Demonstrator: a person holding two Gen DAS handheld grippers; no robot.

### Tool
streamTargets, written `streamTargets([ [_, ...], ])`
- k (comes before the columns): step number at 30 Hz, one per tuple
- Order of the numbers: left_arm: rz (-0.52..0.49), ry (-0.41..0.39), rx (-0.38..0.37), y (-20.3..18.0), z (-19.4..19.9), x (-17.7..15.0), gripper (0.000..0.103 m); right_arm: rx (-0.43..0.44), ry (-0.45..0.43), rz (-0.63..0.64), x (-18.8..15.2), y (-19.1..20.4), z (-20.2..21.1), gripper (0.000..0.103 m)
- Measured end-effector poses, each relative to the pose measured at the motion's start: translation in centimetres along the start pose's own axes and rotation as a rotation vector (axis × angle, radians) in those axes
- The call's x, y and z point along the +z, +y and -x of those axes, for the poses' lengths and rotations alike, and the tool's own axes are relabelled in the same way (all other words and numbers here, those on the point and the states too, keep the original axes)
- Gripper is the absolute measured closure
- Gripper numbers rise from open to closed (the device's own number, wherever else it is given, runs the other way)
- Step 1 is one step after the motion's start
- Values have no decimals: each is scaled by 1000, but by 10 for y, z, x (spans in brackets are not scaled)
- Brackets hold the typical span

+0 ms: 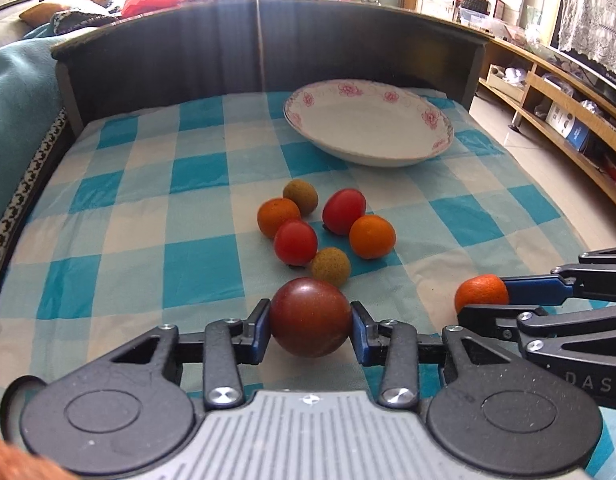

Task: Organize fruits
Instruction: 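Close the left tool on the large dark red plum, then carry the plum in the left tool while the right tool carries the mandarin to the bowl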

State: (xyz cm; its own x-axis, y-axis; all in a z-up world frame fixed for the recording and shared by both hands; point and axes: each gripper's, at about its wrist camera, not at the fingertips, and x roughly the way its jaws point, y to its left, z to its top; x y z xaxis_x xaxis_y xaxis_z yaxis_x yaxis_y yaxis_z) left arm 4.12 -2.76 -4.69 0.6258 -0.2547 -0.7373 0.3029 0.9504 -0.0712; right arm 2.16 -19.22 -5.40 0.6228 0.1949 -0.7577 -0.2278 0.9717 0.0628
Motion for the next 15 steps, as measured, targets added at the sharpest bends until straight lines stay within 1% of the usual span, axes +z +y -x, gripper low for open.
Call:
streamTargets([
  [3, 23, -31, -35, -3, 13, 11, 55, -9, -9, -26, 3, 0, 14, 78],
  [6, 21, -61, -55, -10, 26, 27, 55, -25, -23, -31, 10, 5, 29, 78],
  [9, 2, -91, -48, -14, 32, 46, 55, -31, -46, -40, 29, 7, 39, 78],
  [12, -11, -80, -54, -14, 22, 65, 55, -53, -74, -12, 47, 4, 40, 78],
  [15, 9, -62, -57, -13, 4, 81, 55, -57, -88, -42, 61, -7, 34, 77],
])
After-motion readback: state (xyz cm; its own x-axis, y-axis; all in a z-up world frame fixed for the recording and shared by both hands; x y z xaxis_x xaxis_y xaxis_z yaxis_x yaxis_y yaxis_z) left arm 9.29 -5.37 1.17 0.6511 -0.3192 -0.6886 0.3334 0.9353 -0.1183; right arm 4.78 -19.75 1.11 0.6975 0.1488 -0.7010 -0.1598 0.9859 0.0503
